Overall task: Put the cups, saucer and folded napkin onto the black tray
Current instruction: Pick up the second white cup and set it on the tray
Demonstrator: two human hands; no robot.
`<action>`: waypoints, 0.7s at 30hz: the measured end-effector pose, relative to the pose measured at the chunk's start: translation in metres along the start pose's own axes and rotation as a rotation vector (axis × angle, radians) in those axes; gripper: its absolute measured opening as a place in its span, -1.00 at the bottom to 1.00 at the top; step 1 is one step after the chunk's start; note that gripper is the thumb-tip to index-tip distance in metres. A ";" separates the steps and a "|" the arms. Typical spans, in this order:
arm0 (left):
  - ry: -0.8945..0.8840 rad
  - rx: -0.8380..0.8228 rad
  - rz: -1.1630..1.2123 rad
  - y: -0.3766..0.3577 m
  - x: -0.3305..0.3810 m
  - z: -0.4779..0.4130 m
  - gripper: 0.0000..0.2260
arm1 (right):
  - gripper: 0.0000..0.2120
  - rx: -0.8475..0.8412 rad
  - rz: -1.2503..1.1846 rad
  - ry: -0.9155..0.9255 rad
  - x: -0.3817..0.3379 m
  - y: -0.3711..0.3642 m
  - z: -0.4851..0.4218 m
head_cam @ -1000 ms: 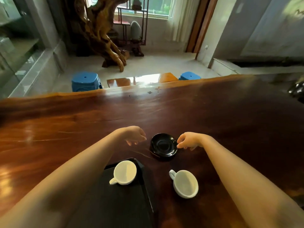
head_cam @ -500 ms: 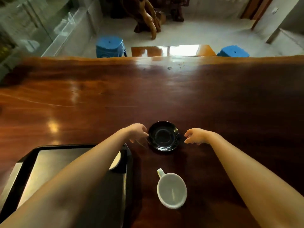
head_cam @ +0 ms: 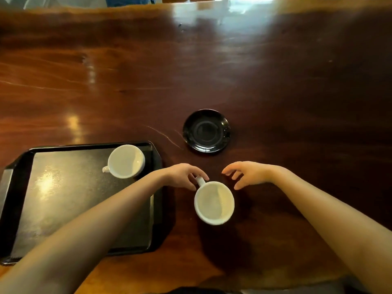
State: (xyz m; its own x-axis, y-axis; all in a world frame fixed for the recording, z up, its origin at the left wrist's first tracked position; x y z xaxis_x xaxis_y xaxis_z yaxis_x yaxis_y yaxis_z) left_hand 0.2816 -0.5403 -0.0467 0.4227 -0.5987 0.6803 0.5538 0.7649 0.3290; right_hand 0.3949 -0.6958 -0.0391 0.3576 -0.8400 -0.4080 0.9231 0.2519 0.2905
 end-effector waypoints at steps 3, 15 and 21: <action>-0.041 0.117 0.005 -0.003 0.000 -0.001 -0.73 | -0.32 -0.064 0.047 0.096 -0.003 -0.024 0.007; -0.047 0.249 0.313 -0.016 -0.012 0.003 -0.85 | -0.09 -0.087 -0.171 0.230 0.004 -0.062 0.015; -0.050 0.334 0.465 -0.014 -0.015 0.015 -0.85 | -0.11 -0.142 -0.365 0.216 0.005 -0.059 0.014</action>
State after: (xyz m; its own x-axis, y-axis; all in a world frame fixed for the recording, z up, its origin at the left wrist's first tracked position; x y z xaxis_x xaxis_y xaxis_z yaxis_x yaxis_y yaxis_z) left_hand 0.2567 -0.5385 -0.0512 0.5288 -0.1759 0.8303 0.0581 0.9835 0.1713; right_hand 0.3405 -0.7216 -0.0465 0.0120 -0.7705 -0.6373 0.9992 0.0334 -0.0214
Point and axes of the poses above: each hand's wrist, its own z-axis away from the middle knuckle, its own y-axis out of the back of the hand, x = y × z, the point moved 5 cm from there along -z, towards the middle knuckle, and after that the axes turned 5 degrees about -y, right-handed, at the moved point
